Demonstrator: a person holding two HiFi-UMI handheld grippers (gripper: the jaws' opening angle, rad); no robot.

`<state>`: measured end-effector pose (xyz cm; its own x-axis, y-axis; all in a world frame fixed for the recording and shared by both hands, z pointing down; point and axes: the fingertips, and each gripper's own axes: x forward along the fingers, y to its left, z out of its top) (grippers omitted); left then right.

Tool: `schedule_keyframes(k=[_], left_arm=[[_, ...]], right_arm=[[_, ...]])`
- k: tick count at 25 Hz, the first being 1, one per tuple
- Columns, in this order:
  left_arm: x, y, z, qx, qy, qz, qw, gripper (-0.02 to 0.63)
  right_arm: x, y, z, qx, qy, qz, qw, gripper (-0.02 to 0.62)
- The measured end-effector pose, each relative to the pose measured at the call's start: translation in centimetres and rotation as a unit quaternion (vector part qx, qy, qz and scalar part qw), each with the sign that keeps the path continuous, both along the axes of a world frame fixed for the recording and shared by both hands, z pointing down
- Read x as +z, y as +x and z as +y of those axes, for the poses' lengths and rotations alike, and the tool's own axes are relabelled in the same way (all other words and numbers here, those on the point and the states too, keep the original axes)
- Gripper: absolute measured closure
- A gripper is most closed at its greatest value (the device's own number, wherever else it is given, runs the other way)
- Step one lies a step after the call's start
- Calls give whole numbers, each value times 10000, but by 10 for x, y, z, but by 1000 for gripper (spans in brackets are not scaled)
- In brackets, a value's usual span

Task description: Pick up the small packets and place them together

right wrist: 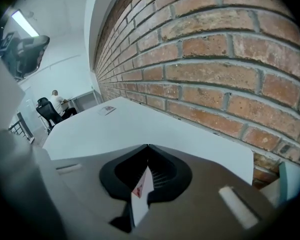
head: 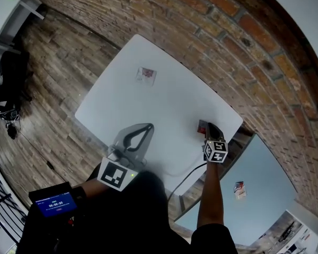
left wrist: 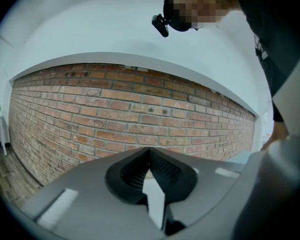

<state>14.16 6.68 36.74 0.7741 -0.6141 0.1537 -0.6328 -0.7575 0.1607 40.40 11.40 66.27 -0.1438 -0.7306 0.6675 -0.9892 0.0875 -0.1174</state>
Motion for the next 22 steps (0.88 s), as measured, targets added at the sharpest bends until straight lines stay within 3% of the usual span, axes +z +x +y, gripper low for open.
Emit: schedule_keyframes(k=[7, 12, 22], left_arm=[[3, -20, 10, -69, -14, 16, 10000, 604], [4, -37, 11, -143, -7, 13, 9999, 604], [-7, -66, 0, -75, 64, 250, 9996, 604]], right_arm=[[-33, -31, -4, 102, 528, -229, 9983, 592], [-49, -70, -14, 370, 789, -709, 9937, 592], [-48, -154, -25, 535, 742, -960, 9912, 592]])
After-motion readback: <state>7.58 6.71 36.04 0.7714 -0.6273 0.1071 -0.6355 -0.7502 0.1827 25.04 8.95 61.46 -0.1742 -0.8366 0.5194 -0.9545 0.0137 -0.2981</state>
